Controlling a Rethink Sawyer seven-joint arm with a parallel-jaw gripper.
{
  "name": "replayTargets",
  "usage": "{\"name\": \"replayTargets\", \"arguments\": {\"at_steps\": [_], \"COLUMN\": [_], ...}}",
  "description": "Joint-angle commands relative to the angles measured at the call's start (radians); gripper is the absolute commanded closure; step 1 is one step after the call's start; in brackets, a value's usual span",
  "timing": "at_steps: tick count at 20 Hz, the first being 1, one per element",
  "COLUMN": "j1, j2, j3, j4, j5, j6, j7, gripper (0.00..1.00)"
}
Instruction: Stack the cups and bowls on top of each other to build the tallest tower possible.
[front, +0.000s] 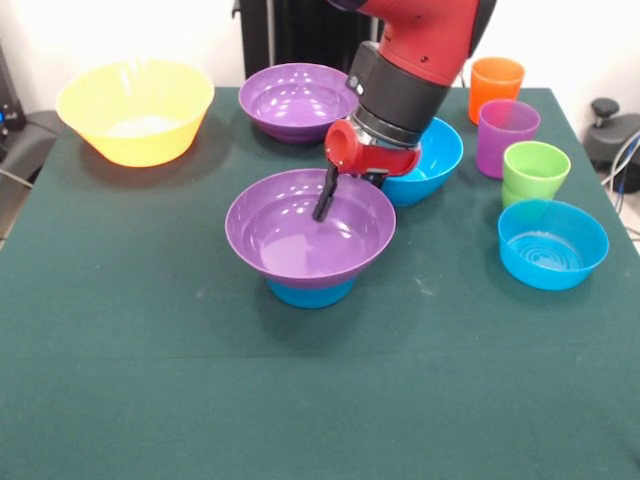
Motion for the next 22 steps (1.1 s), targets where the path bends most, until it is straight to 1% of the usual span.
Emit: {"name": "replayTargets", "arguments": {"at_steps": [1, 4, 12, 15, 22], "j1": [-0.003, -0.006, -0.004, -0.014, -0.004], "j2": [-0.047, -0.047, -0.035, -0.028, 0.010], "j3": [0.148, 0.149, 0.153, 0.162, 0.148], "j4": [0.020, 0.025, 0.020, 0.019, -0.012], "j5": [0.025, 0.023, 0.027, 0.031, 0.027], "j6": [0.064, 0.063, 0.102, 0.113, 0.098], "j7": [0.007, 0.009, 0.007, 0.004, 0.034], "gripper": [0.00, 0.00, 0.00, 0.00, 0.00]}}
